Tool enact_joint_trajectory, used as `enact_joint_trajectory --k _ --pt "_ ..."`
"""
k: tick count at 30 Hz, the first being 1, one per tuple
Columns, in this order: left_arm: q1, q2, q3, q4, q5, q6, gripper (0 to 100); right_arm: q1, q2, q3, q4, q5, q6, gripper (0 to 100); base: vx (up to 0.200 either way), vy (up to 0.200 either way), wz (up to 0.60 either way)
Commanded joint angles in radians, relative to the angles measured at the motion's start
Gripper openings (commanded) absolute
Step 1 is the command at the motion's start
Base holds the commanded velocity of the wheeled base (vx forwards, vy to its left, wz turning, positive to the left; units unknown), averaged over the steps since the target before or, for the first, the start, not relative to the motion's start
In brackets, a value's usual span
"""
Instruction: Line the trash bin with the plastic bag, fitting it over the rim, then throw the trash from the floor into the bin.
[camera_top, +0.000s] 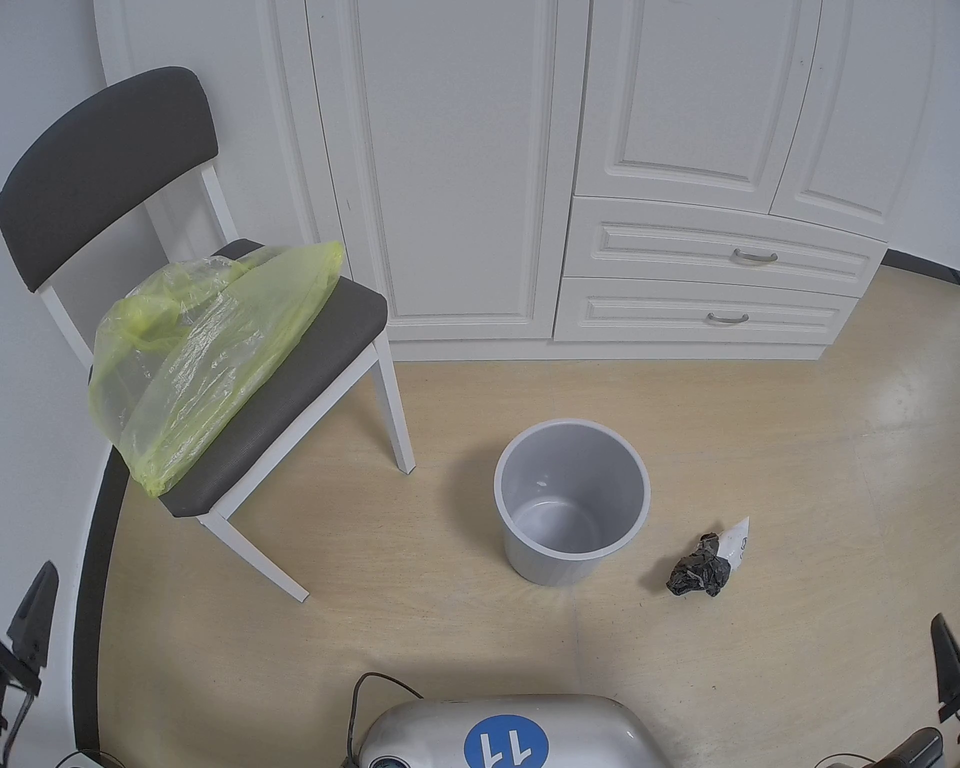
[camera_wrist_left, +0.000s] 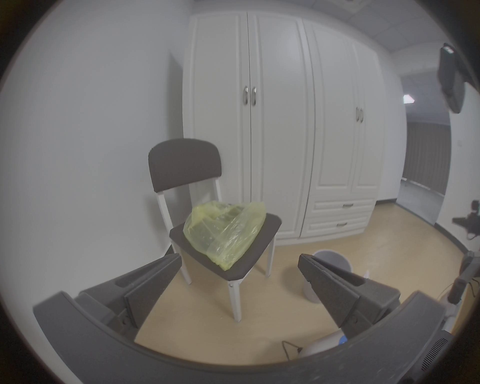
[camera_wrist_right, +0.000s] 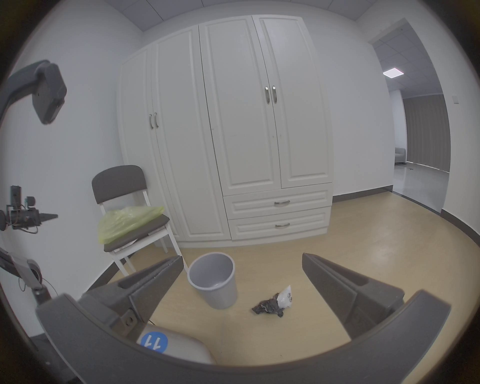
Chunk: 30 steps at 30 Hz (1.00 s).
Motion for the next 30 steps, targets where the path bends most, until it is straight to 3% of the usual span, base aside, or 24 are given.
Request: enact_joint_trajectory --k 1,4,7,8,14,16,23,30 --pt "0.134 0.578 -0.164 -0.058 0.049 0.097 100 0.013 0.393 -0.303 0.045 0.011 -0.033 100 0.000 0.000 0.00" --pt "0.156 0.650 -0.115 -0.172 0.048 0.114 100 0.013 0.626 -0.494 0.043 -0.076 -0.073 100 0.000 0.000 0.00" --pt "0.154 0.661 -0.102 -0.186 0.046 0.115 100 0.013 0.660 -0.530 0.041 -0.088 -0.073 100 0.000 0.000 0.00" --pt "0.145 0.693 -0.035 -0.233 0.046 0.120 100 0.032 0.746 -0.617 0.040 -0.119 -0.067 100 0.000 0.000 0.00" --pt "0.160 0.831 0.033 -0.344 0.048 0.109 100 0.055 0.734 -0.559 -0.011 -0.116 0.029 100 0.000 0.000 0.00" --pt "0.163 0.923 0.051 -0.439 0.051 0.106 100 0.088 0.745 -0.545 -0.061 -0.113 0.049 100 0.000 0.000 0.00" --pt "0.159 1.181 0.083 -0.742 0.054 0.032 100 0.143 0.769 -0.525 -0.106 -0.113 0.042 100 0.000 0.000 0.00" --pt "0.163 1.264 0.140 -0.948 0.056 0.028 100 0.211 0.766 -0.536 -0.106 -0.119 0.040 100 0.000 0.000 0.00"
